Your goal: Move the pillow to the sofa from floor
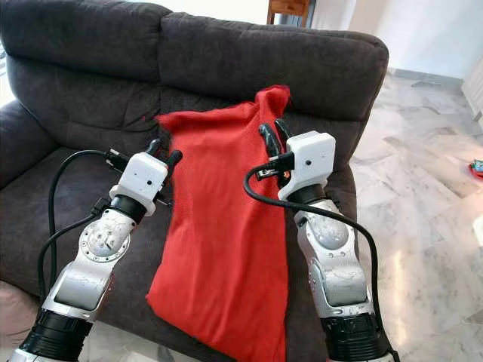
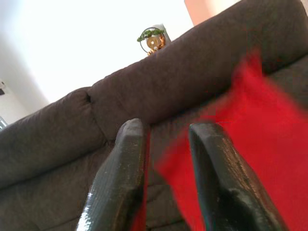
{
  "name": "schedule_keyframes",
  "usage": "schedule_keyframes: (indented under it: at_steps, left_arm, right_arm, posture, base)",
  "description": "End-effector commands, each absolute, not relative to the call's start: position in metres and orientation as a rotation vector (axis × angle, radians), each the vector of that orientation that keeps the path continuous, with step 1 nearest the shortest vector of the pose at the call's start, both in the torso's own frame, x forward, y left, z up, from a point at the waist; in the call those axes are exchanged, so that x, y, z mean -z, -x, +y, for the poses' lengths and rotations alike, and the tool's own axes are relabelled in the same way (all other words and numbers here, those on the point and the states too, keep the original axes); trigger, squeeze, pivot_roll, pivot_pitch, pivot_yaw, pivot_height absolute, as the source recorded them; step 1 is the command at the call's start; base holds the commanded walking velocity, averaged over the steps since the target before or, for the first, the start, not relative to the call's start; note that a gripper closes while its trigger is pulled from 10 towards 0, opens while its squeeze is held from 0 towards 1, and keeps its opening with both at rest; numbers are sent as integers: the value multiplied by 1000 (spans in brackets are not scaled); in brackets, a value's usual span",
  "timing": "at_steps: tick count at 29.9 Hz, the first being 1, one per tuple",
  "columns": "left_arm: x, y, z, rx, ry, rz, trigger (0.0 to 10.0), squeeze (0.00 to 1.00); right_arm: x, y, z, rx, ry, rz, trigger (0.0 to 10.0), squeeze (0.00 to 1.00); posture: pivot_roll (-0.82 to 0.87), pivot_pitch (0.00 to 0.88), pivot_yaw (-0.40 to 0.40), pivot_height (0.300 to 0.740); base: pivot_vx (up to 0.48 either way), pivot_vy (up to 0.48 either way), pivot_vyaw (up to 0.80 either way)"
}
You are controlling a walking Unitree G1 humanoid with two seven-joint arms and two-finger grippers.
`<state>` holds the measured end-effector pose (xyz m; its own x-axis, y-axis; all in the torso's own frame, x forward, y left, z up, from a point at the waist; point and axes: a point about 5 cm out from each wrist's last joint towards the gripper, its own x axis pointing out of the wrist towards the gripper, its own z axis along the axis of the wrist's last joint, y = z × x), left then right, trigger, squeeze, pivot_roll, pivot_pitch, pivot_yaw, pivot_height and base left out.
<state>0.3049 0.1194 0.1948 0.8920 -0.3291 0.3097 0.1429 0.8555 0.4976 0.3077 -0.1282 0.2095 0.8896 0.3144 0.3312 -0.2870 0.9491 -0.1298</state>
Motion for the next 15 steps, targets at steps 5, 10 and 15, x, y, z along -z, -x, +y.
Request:
schedule_keyframes:
  at_steps: [5, 10, 15]
  left_arm:
    - [-166, -306, 125, 262, -508, -291, 10000, 0]
    - [-126, -303, 151, 213, -492, -134, 10000, 0]
    - [-82, -291, 175, 164, -475, 47, 10000, 0]
  right_arm:
    - [-183, -316, -178, -11, 138, -242, 10000, 0]
    - [-138, -305, -241, 279, 192, -71, 10000, 0]
    - [-85, -278, -281, 434, 250, 135, 10000, 0]
  posture:
    - [-33, 68, -48, 740]
    - [-35, 66, -47, 740]
    - [-32, 63, -42, 740]
  base:
    - [0, 0, 0]
    - [0, 0, 0]
    - [0, 0, 0]
